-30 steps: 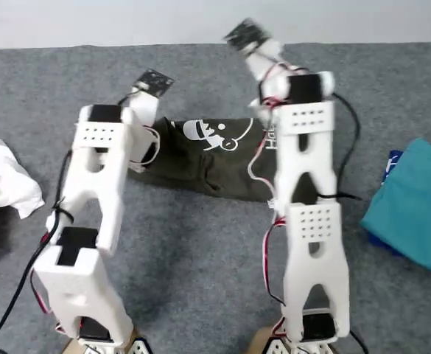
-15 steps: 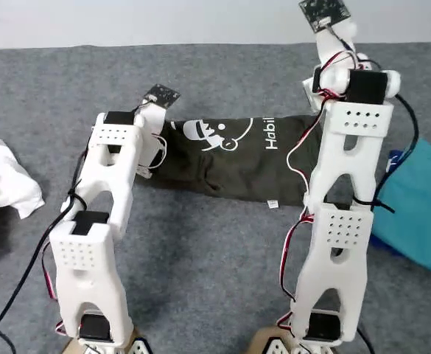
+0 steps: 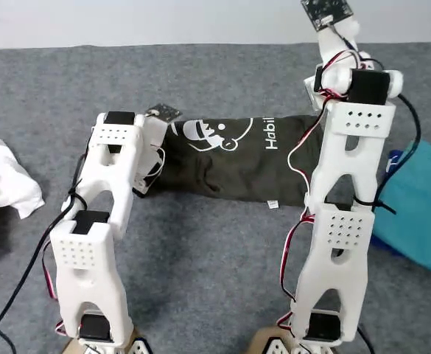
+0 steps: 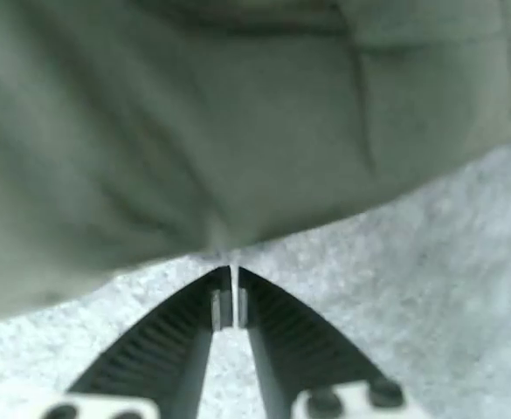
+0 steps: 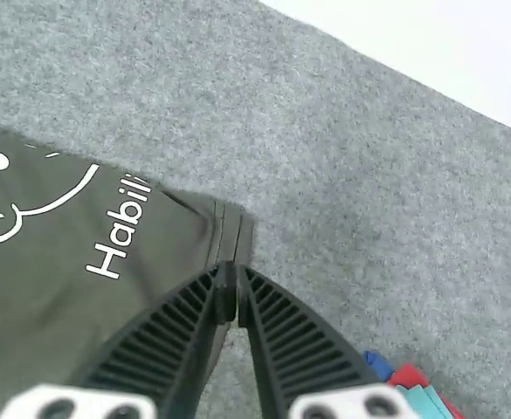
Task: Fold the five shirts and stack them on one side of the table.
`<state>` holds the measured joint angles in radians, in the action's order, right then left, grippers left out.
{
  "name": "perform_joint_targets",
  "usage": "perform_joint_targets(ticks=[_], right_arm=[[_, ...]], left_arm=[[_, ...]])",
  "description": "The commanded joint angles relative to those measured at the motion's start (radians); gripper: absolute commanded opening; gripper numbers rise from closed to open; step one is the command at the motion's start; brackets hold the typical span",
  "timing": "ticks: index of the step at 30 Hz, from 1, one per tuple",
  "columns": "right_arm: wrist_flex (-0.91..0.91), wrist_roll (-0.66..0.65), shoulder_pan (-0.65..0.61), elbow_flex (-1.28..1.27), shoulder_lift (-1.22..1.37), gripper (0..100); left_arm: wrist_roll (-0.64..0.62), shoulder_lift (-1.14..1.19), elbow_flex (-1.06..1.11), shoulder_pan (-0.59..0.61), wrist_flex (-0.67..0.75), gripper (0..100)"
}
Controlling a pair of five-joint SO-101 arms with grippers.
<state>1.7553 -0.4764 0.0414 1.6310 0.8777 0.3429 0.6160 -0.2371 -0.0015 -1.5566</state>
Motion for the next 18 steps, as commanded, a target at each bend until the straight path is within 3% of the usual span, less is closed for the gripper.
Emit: perform_joint_targets(ticks=[1,7,13,18], right_arm=[[0.041,0.009,0.002,0.046,-0.07,0.9],[0.041,0.009,-0.013,0.044,-0.064,0.9],[0.041,0.012,-0.107,0.041,-0.061,0.9],[0.041,0.015,-0.202,-0.049,-0.027,0.9]], left_arm=[[0.014,-0.044,-0.031,0.005,-0.018,2],[0.006,-0.157,-0.116,0.005,-0.025,2],[0.006,-0.295,-0.145,0.011,-0.023,2],[0.003,-0.408,-0.145,0.13,-0.021,2]])
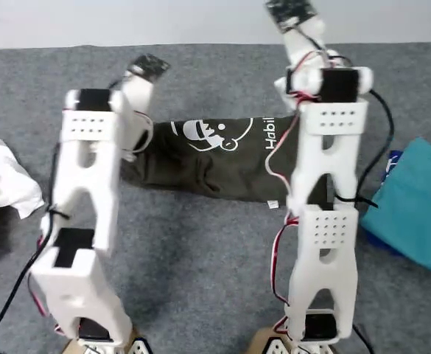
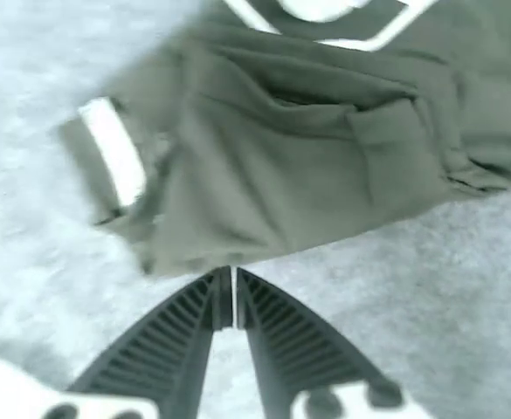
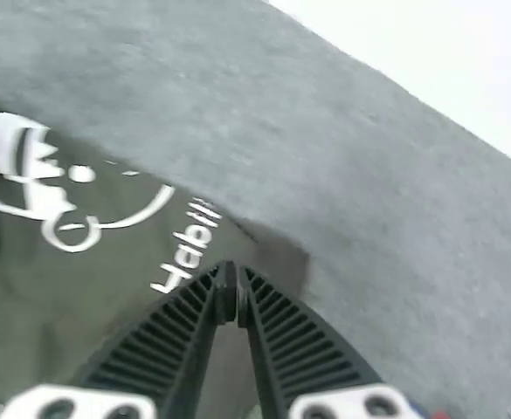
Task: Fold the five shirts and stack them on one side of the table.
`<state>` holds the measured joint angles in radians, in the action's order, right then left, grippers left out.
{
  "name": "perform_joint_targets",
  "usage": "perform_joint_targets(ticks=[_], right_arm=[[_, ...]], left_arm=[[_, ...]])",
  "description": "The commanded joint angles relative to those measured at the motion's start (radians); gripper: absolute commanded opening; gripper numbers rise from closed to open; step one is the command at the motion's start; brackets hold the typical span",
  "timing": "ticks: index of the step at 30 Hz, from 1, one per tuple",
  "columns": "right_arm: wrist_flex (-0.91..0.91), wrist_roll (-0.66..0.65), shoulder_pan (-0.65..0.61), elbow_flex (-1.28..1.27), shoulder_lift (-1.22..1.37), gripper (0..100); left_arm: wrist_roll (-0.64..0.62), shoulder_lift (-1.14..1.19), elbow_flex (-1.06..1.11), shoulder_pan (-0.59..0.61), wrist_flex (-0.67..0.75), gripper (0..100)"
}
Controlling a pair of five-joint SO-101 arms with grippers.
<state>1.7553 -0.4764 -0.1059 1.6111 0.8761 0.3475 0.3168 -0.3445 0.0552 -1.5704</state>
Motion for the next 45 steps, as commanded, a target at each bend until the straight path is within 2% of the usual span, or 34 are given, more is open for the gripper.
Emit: perform_joint_targets(ticks=[1,10,17,23,33,39,45], right_arm=[[0.039,0.015,-0.077,-0.051,-0.018,0.9],[-0.074,0.015,-0.326,-0.104,0.117,0.9],[-0.3,0.008,-0.473,-0.109,0.278,0.9],[-0.481,-0.072,-0.547,-0.106,0.395,1.0],[-0.641,-0.077,-0.616,-0.11,0.479,1.0],[-0.634,-0.077,-0.622,-0.104,0.527,1.0],[-0.503,-0.077,-0.68,-0.103,0.467,1.0]], left_arm=[[-0.002,-0.133,-0.038,0.114,-0.008,2],[0.0,-0.279,-0.03,0.534,-0.015,2],[0.008,-0.292,-0.03,0.712,-0.041,2],[0.008,-0.288,-0.03,0.778,-0.04,2],[0.008,-0.29,-0.03,0.81,-0.041,2],[0.006,-0.285,-0.03,0.81,-0.041,2],[0.005,-0.282,-0.028,0.802,-0.038,2]])
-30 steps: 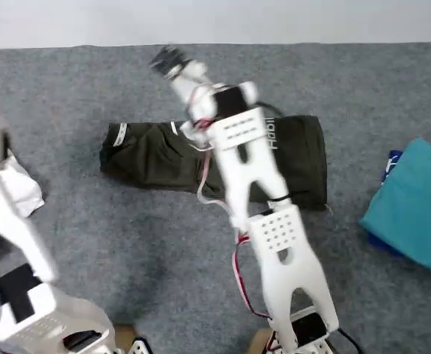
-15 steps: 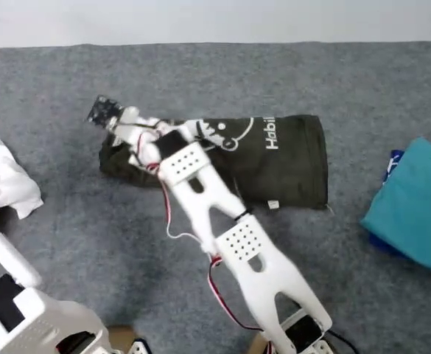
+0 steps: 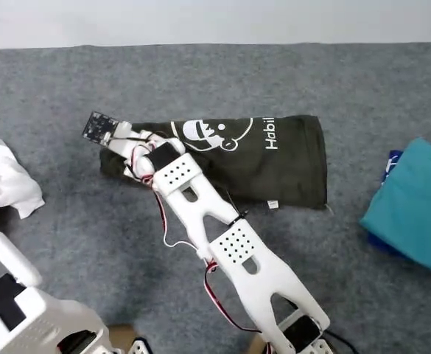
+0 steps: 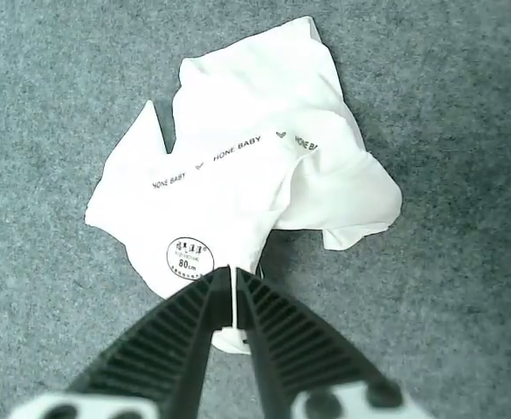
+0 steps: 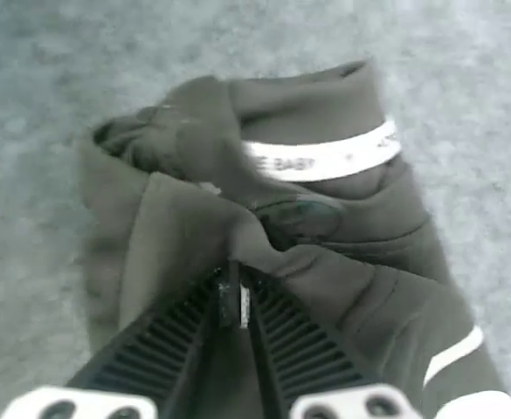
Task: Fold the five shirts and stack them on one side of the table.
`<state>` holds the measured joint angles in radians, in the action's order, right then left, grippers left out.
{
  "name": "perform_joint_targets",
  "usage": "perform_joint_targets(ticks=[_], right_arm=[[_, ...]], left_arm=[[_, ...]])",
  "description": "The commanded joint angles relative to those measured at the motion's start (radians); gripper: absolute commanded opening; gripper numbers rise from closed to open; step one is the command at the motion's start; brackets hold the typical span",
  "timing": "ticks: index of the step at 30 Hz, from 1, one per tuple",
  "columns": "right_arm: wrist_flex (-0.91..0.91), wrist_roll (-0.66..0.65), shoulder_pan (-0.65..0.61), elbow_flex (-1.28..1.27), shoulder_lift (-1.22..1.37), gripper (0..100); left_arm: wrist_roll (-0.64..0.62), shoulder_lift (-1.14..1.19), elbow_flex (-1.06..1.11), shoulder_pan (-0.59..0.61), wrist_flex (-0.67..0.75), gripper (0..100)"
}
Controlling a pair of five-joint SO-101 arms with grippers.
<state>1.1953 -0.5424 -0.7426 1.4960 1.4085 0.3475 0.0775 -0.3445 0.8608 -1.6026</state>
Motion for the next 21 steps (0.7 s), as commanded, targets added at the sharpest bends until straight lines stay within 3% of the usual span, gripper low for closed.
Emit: perform_joint_targets(ticks=[1,11,21], right_arm=[[0.077,-0.011,-0.054,0.012,-0.073,1.0],[0.127,-0.009,-0.09,0.012,-0.134,1.0],[0.142,-0.006,0.016,0.012,-0.252,1.0]], left_arm=[[0.003,-0.043,-0.028,-0.003,-0.005,2],[0.003,-0.043,-0.028,-0.015,0.0,2],[0.006,-0.043,-0.004,-0.015,0.029,2]])
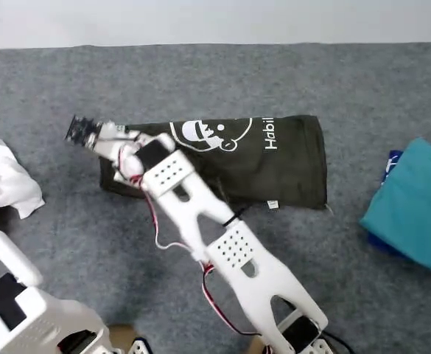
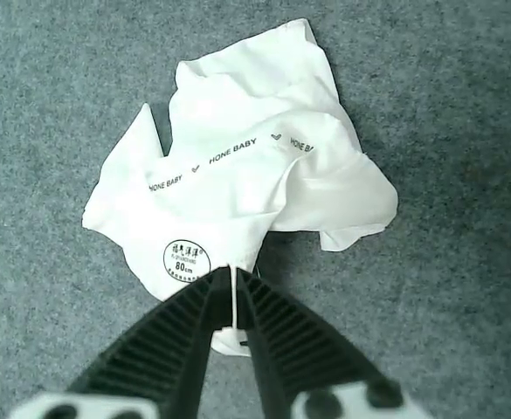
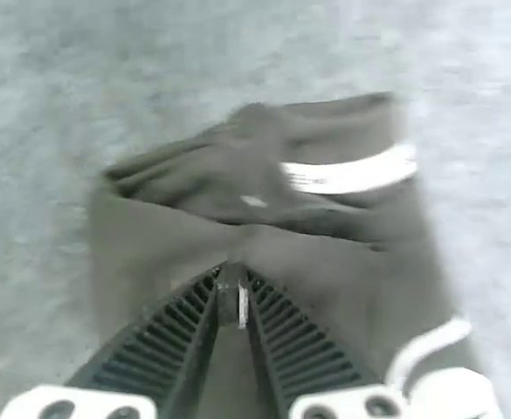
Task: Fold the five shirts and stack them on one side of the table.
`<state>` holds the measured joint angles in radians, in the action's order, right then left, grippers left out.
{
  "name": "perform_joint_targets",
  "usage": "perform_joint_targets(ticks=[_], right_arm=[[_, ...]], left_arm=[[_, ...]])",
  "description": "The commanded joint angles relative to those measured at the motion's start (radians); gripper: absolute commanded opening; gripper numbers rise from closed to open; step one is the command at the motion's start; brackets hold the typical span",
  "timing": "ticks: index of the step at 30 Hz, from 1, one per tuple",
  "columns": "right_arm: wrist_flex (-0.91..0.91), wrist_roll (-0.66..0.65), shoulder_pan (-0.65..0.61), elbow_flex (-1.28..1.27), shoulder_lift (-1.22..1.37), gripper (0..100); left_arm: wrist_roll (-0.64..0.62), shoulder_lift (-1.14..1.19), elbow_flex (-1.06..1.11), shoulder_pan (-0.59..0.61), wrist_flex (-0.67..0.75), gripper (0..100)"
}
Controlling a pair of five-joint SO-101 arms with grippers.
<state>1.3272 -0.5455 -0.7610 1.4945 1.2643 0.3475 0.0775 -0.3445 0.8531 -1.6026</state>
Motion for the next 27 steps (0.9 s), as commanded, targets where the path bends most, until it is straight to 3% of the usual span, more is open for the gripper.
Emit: perform_joint_targets(ticks=[1,11,21,27], right_arm=[[0.024,-0.003,0.044,0.014,-0.12,1.0],[0.295,0.0,0.079,0.014,-0.173,1.0],[0.338,0.0,0.199,0.014,-0.038,1.0],[0.397,0.0,0.205,0.026,-0.028,1.0]], left_arm=[[0.006,-0.044,0.012,-0.008,0.041,2],[0.006,-0.051,0.053,-0.009,0.055,2],[0.005,-0.052,0.053,-0.038,0.054,2],[0.003,-0.052,0.047,-0.041,0.054,2]])
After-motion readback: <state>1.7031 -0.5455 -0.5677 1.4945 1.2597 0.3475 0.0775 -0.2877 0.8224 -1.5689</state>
